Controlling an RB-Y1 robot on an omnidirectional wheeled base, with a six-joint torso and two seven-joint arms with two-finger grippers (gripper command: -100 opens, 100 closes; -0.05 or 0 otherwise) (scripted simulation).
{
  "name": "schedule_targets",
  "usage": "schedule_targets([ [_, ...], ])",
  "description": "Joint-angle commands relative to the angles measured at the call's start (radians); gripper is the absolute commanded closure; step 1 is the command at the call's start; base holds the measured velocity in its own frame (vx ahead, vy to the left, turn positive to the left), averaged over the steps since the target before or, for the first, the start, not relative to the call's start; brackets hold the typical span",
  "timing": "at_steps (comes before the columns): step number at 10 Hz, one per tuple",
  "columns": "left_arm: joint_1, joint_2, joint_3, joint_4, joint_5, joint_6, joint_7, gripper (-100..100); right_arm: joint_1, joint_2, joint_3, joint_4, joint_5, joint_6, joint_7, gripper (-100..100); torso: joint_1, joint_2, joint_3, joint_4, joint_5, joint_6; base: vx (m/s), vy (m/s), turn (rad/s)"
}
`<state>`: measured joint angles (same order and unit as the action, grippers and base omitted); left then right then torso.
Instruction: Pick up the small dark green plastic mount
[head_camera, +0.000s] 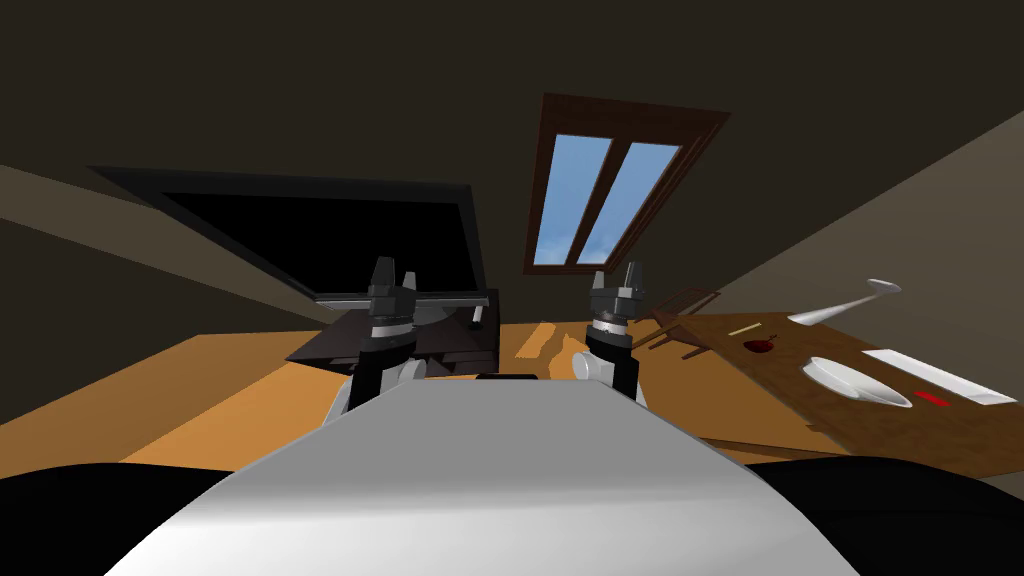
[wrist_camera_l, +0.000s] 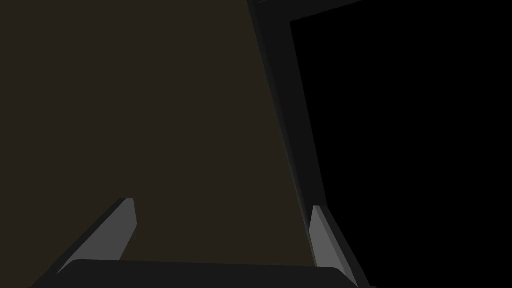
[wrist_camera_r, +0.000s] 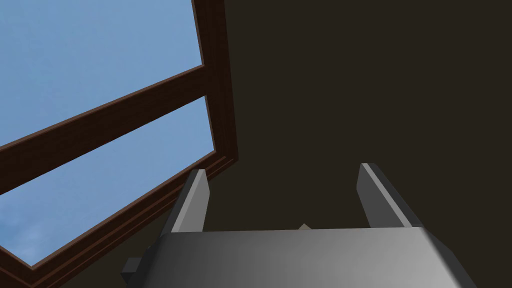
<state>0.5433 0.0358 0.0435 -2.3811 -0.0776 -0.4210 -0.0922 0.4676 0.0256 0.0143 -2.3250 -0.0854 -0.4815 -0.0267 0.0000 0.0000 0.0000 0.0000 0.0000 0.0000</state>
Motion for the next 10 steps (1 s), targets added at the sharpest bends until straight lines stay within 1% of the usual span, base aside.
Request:
schedule_targets([
  [1, -0.012, 0.041, -0.007, 0.015, 0.026, 0.015, 0.002, -100, 0.000, 0.000, 0.000, 0.000, 0.000, 0.000, 0.000, 0, 0.000, 0.000, 0.000, 0.000, 0.000, 0.000, -0.018, -0.011, -0.012],
  [4, -0.038, 0.108, -0.022, 0.052, 0.088, 0.055, 0.008, -100, 0.000, 0.000, 0.000, 0.000, 0.000, 0.000, 0.000, 0, -0.001, 0.003, 0.002, 0.001, 0.000, 0.000, -0.045, -0.024, -0.020],
  [6, -0.062, 0.160, -0.035, 0.089, 0.144, 0.095, 0.014, -100, 0.000, 0.000, 0.000, 0.000, 0.000, 0.000, 0.000, 0, -0.002, 0.003, 0.002, 0.001, 0.000, 0.000, -0.043, -0.036, -0.032],
  [9, -0.101, 0.244, -0.055, 0.161, 0.238, 0.171, 0.025, -100, 0.000, 0.000, 0.000, 0.000, 0.000, 0.000, 0.000, 0, -0.002, 0.002, 0.001, 0.001, -0.001, 0.000, -0.042, -0.040, -0.055],
  [10, -0.101, 0.244, -0.055, 0.161, 0.246, 0.171, 0.025, -100, 0.000, 0.000, 0.000, 0.000, 0.000, 0.000, 0.000, 0, -0.002, 0.003, 0.002, 0.001, -0.001, 0.000, -0.039, -0.028, -0.014],
])
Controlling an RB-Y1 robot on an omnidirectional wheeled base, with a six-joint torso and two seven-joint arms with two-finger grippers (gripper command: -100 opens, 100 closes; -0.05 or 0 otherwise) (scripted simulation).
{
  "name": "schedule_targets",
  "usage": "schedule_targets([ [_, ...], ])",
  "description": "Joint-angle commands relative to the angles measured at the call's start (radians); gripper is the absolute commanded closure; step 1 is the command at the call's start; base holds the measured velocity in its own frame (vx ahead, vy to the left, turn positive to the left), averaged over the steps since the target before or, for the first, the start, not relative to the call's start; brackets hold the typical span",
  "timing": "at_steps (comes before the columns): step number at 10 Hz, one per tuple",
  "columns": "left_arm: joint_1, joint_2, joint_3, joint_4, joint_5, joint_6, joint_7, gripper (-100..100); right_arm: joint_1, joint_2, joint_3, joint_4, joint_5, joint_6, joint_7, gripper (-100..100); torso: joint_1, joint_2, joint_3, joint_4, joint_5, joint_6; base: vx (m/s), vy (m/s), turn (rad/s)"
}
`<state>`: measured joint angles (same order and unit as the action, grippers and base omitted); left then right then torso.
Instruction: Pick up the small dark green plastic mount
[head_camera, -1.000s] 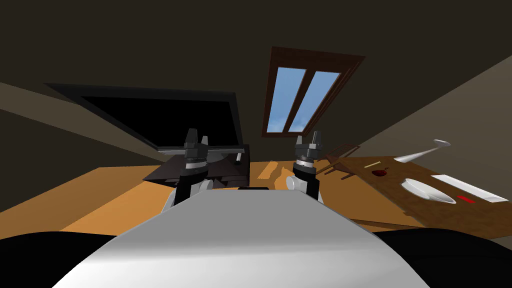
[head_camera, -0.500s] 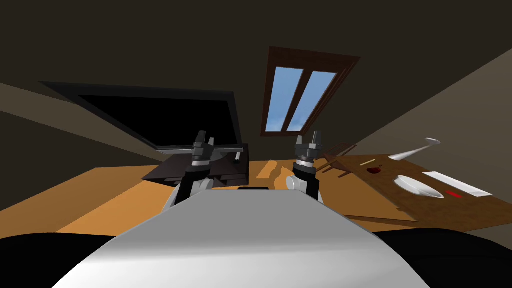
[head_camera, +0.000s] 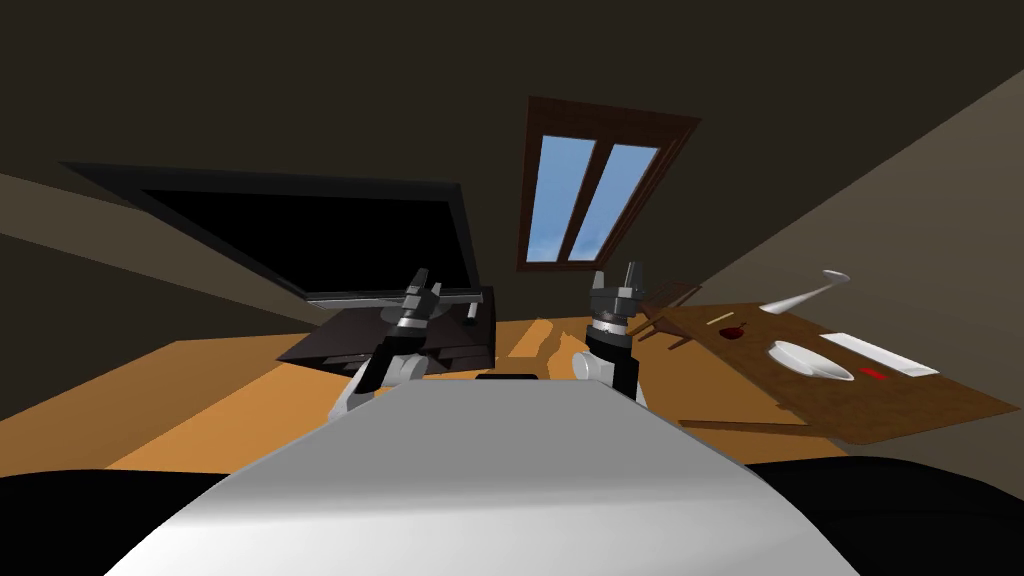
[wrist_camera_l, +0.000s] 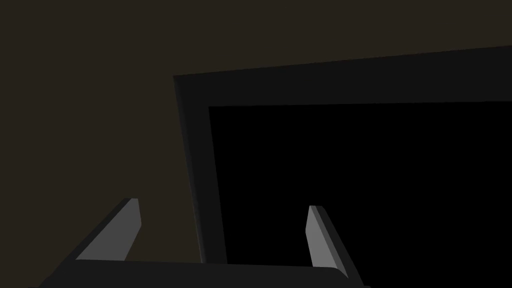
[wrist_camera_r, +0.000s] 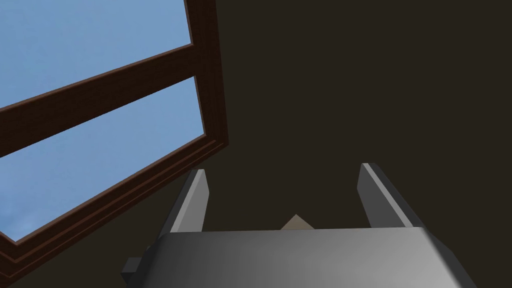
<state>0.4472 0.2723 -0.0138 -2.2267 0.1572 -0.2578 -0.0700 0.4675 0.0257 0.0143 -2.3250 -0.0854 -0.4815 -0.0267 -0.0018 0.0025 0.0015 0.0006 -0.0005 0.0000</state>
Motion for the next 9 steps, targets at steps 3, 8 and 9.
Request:
schedule_targets([
  [3, -0.032, 0.067, -0.011, 0.064, 0.087, 0.070, 0.010, -100, 0.000, 0.000, 0.000, 0.000, 0.000, 0.000, 0.000, 0, -0.001, 0.000, 0.000, 0.000, 0.000, 0.000, -0.029, -0.038, -0.054],
  [8, -0.071, 0.156, -0.028, 0.157, 0.206, 0.178, 0.024, -100, 0.000, 0.000, 0.000, 0.000, 0.000, 0.000, 0.000, 0, 0.000, -0.002, -0.001, 0.000, 0.000, 0.000, -0.011, -0.028, -0.050],
  [9, -0.084, 0.180, -0.032, 0.192, 0.230, 0.213, 0.028, -100, 0.000, 0.000, 0.000, 0.000, 0.000, 0.000, 0.000, 0, 0.000, -0.002, -0.001, -0.001, 0.000, 0.000, -0.015, -0.051, -0.121],
])
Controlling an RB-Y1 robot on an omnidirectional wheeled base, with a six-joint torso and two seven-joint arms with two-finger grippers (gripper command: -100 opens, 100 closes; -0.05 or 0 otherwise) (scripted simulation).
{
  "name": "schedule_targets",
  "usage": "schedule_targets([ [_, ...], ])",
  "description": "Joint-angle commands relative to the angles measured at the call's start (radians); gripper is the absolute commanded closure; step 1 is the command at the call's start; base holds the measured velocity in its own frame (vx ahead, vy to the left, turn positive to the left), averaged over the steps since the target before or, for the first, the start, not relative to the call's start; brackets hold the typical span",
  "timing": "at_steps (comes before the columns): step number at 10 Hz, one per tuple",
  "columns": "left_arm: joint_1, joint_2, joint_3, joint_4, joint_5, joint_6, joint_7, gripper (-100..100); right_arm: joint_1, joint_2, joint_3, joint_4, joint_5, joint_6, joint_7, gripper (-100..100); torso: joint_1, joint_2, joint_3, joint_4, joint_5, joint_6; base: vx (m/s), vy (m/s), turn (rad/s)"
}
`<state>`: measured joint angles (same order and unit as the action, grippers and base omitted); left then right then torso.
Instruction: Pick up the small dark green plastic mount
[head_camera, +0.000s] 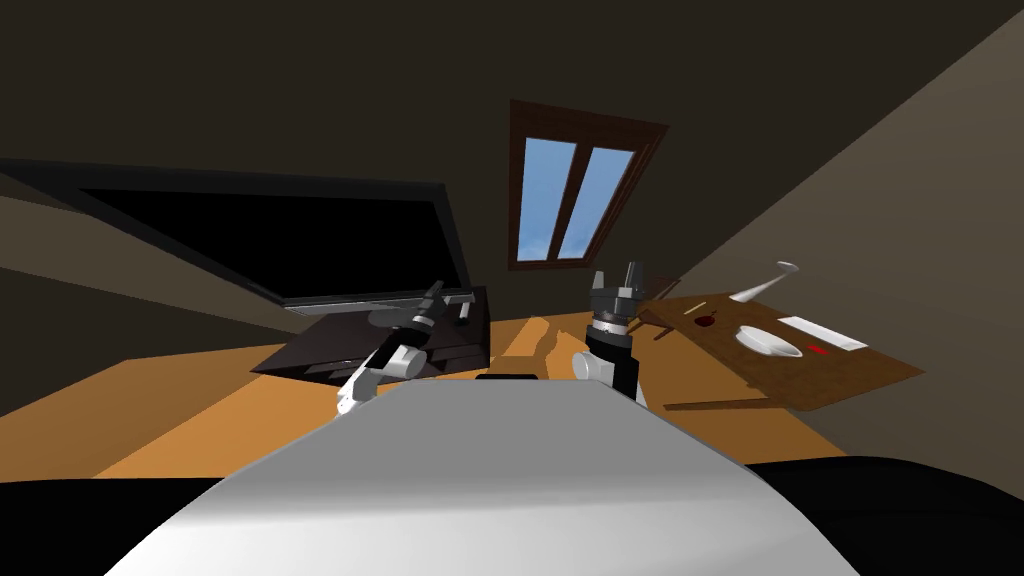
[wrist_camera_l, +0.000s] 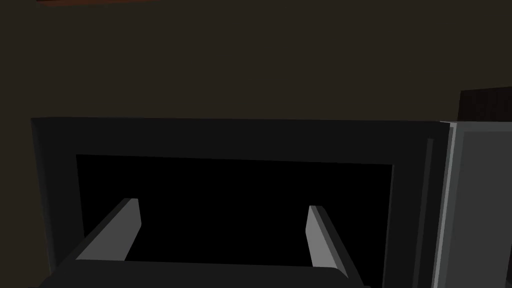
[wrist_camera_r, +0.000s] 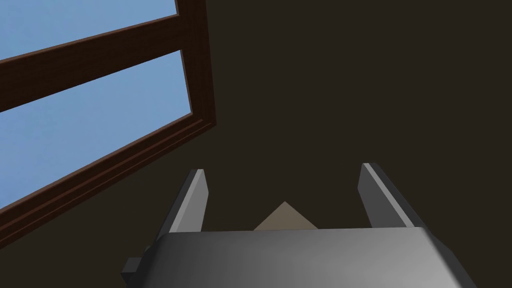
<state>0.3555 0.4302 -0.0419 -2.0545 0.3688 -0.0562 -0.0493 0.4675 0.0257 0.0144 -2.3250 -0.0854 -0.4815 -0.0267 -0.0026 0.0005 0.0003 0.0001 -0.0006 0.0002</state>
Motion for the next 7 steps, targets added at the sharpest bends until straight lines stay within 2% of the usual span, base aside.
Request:
schedule_targets([
  [1, 0.008, 0.027, -0.004, 0.029, 0.035, 0.016, 0.007, -100, 0.000, 0.000, 0.000, 0.000, 0.000, 0.000, 0.000, 0, 0.000, 0.000, 0.000, 0.000, 0.000, 0.000, -0.009, -0.037, -0.051],
  [3, -0.015, 0.083, -0.011, 0.094, 0.101, 0.091, 0.017, -100, 0.000, 0.000, 0.000, 0.000, 0.000, 0.000, 0.000, 0, 0.001, 0.000, 0.000, 0.000, 0.000, 0.000, -0.003, -0.042, -0.111],
  [4, -0.015, 0.083, -0.011, 0.107, 0.115, 0.098, 0.017, -100, 0.000, 0.000, 0.000, 0.000, 0.000, 0.000, 0.000, 0, 0.000, -0.001, 0.000, 0.000, 0.000, 0.000, 0.008, -0.038, -0.049],
  [5, -0.025, 0.110, -0.013, 0.147, 0.154, 0.138, 0.021, -100, 0.000, 0.000, 0.000, 0.000, 0.000, 0.000, 0.000, 0, 0.001, -0.001, 0.000, 0.000, 0.000, -0.001, 0.011, -0.036, -0.098],
  [6, -0.025, 0.110, -0.013, 0.147, 0.154, 0.141, 0.021, -100, 0.000, 0.000, 0.000, 0.000, 0.000, 0.000, 0.000, 0, 0.001, -0.001, -0.001, 0.000, 0.000, 0.000, 0.008, -0.022, -0.045],
  [7, -0.034, 0.137, -0.014, 0.188, 0.192, 0.172, 0.026, -100, 0.000, 0.000, 0.000, 0.000, 0.000, 0.000, 0.000, 0, 0.001, -0.001, -0.001, 0.000, 0.000, 0.000, 0.010, -0.026, -0.117],
])
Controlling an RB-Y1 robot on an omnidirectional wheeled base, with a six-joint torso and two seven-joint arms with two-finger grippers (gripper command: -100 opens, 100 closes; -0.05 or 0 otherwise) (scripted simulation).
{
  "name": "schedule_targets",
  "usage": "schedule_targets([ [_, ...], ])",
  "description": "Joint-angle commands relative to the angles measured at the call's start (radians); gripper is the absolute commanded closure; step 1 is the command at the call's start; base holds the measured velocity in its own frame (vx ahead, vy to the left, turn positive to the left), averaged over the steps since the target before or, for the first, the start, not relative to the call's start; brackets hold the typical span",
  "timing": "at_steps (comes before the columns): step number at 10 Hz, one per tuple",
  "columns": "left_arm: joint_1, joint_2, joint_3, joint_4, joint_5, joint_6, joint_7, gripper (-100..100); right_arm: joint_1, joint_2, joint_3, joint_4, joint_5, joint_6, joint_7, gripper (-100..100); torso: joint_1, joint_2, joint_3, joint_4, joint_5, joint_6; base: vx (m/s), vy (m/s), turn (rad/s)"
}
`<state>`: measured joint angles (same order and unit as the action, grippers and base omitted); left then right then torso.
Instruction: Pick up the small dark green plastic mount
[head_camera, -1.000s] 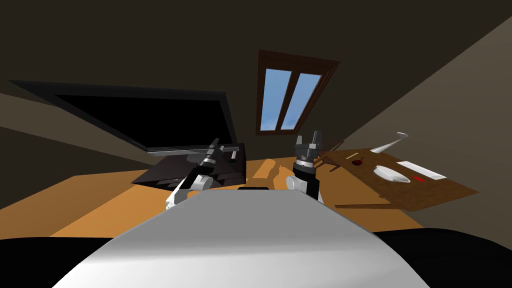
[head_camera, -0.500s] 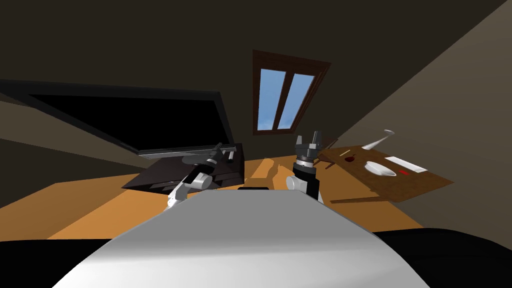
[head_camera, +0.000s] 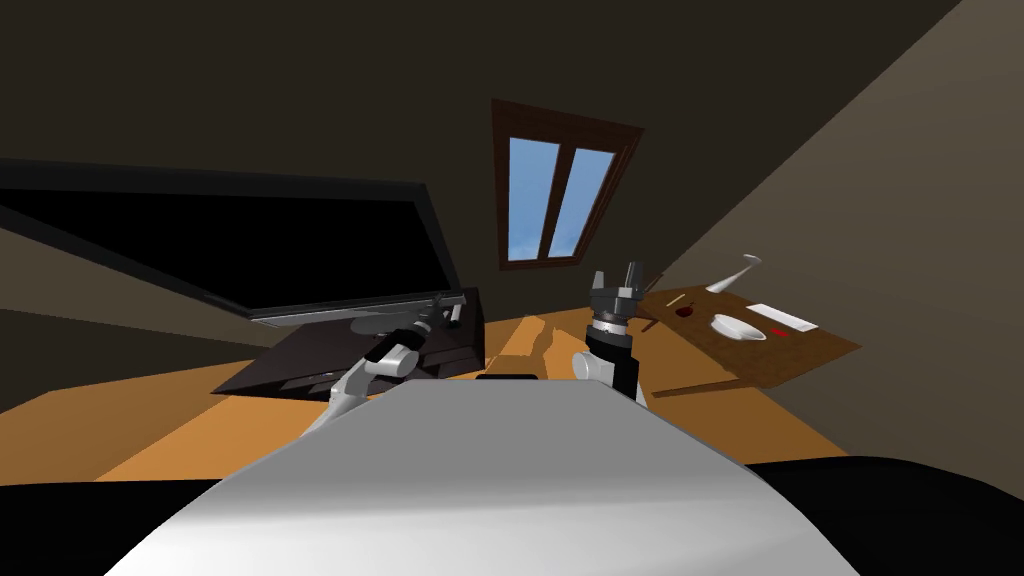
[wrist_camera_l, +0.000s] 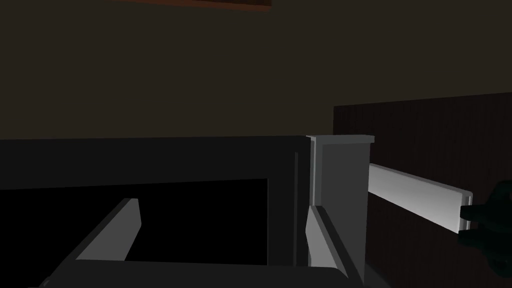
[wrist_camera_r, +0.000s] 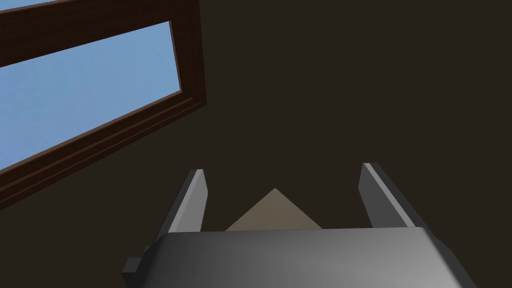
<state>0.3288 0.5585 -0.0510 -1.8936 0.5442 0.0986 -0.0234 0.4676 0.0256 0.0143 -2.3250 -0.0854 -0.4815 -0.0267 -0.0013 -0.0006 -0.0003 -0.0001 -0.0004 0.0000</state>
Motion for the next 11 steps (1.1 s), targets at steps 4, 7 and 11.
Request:
schedule_targets([
  [4, -0.023, 0.059, -0.005, 0.109, 0.089, 0.112, 0.009, -100, 0.000, 0.000, 0.000, 0.000, 0.000, 0.000, 0.000, 0, 0.000, 0.000, 0.000, 0.000, 0.000, 0.000, 0.017, -0.030, -0.081],
  [7, -0.029, 0.082, -0.003, 0.153, 0.123, 0.164, 0.013, -100, 0.000, 0.000, 0.000, 0.000, 0.000, 0.000, 0.000, 0, 0.000, -0.001, -0.001, 0.000, 0.000, 0.000, 0.024, -0.021, -0.074],
  [11, -0.042, 0.146, 0.006, 0.279, 0.215, 0.283, 0.026, -100, 0.000, 0.000, 0.000, 0.000, 0.000, 0.000, 0.000, 0, 0.000, -0.002, -0.001, 0.000, 0.000, -0.001, 0.042, -0.028, -0.122],
])
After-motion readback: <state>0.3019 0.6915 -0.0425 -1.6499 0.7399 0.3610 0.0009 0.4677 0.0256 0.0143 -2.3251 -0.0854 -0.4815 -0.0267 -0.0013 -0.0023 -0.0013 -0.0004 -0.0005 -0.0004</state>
